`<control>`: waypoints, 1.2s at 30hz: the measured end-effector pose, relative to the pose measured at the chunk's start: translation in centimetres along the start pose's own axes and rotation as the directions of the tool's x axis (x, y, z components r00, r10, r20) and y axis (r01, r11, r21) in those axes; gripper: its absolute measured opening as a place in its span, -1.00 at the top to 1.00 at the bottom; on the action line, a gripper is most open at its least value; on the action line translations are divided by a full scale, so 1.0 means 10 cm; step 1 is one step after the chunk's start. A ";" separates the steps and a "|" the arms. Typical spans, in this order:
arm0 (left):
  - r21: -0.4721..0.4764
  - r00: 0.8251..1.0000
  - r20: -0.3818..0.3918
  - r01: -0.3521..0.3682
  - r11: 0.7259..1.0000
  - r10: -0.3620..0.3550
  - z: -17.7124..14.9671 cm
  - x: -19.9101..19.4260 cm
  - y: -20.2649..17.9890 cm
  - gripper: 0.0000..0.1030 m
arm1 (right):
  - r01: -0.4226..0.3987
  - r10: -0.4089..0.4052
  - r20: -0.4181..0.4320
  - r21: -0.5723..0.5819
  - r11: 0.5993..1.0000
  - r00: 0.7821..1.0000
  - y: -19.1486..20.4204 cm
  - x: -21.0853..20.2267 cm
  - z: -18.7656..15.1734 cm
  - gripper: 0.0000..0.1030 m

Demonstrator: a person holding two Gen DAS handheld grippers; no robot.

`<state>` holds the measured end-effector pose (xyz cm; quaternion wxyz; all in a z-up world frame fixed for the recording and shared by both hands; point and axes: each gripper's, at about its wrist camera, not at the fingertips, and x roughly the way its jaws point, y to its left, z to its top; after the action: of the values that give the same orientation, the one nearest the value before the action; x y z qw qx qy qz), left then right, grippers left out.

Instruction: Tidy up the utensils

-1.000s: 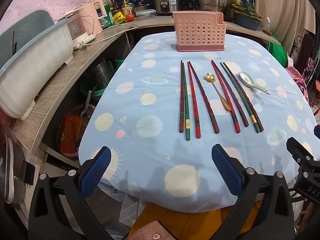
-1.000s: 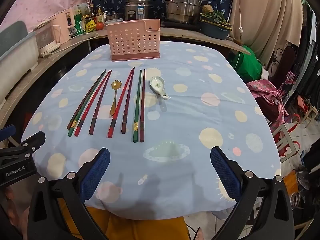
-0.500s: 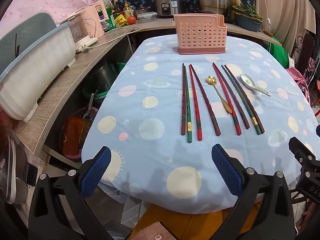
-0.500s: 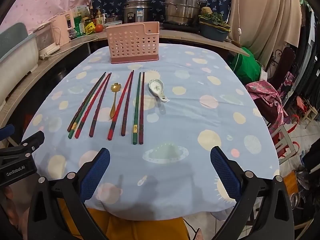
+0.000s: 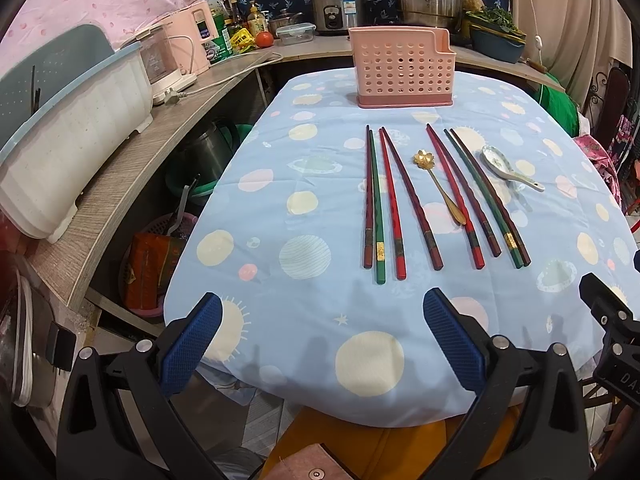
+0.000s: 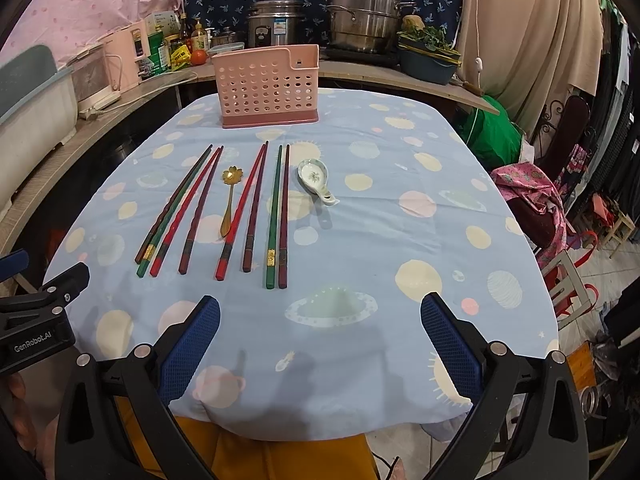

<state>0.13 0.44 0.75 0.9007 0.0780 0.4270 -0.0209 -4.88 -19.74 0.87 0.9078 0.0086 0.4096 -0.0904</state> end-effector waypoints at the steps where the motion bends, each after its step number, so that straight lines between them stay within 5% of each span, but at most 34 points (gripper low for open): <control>1: -0.002 1.000 0.002 0.000 1.000 0.000 -0.03 -0.01 -0.01 -0.87 | 0.000 0.000 0.000 0.000 1.000 1.000 0.00 0.00 0.00 -0.87; 36: -0.002 1.000 0.002 -0.001 1.000 0.001 -0.03 0.00 -0.01 -0.87 | 0.000 0.000 0.002 -0.001 1.000 1.000 0.00 0.00 0.00 -0.87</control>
<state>-0.13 0.37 0.59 0.9012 0.0774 0.4259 -0.0203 -4.93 -19.73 0.88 0.9082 0.0082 0.4086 -0.0904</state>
